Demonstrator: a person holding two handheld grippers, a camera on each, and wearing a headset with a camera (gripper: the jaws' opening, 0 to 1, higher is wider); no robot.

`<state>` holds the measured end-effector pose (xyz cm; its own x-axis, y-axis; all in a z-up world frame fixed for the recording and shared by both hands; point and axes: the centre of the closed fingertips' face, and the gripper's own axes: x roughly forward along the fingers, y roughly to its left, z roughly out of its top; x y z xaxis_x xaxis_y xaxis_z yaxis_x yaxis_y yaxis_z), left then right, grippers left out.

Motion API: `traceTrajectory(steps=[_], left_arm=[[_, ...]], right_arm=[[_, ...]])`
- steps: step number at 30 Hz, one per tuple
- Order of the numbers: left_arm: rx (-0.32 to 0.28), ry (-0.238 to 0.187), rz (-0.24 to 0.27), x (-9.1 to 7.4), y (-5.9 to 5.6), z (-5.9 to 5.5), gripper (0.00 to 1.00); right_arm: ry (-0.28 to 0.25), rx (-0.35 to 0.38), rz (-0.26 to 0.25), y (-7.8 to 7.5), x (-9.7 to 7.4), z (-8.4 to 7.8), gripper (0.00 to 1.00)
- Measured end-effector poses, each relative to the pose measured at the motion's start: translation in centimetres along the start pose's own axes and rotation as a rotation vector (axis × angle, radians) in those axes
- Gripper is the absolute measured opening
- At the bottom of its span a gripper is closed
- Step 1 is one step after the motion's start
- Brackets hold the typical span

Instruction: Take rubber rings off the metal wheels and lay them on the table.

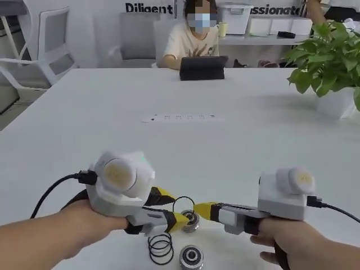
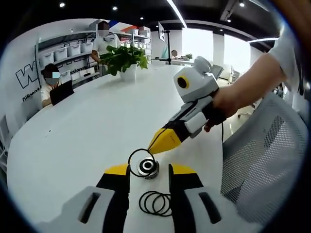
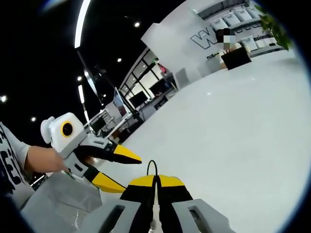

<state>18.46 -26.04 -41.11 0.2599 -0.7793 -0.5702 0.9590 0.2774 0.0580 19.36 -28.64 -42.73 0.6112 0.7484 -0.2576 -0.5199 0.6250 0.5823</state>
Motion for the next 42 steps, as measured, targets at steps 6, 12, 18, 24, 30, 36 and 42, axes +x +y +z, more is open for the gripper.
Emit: traceTrajectory(steps=[6,12,18,24,30,36,42], left_arm=[[-0.014,-0.024,0.005,-1.8,0.1,0.0,0.32],[-0.034,-0.034,0.019,-3.2,0.4,-0.6,0.36],[-0.055,-0.032,0.034,-4.3,0.7,-1.6,0.39],[-0.069,-0.029,0.045,-5.2,1.0,-2.4,0.41],[-0.079,-0.027,0.051,-6.1,1.1,-3.0,0.44],[-0.093,-0.028,0.059,-6.7,1.3,-3.5,0.47],[-0.100,-0.028,0.066,-7.0,1.3,-3.7,0.48]], right_arm=[[0.004,-0.004,0.019,0.7,0.5,0.2,0.00],[0.010,-0.003,0.039,1.2,1.1,0.3,0.00],[0.034,-0.003,0.055,1.7,1.7,-0.2,0.00],[0.063,0.000,0.066,2.1,2.2,-0.8,0.00],[0.102,-0.002,0.072,2.3,2.7,-1.5,0.00],[0.136,-0.002,0.078,2.6,3.1,-2.2,0.00],[0.182,-0.012,0.079,2.7,3.3,-3.2,0.00]])
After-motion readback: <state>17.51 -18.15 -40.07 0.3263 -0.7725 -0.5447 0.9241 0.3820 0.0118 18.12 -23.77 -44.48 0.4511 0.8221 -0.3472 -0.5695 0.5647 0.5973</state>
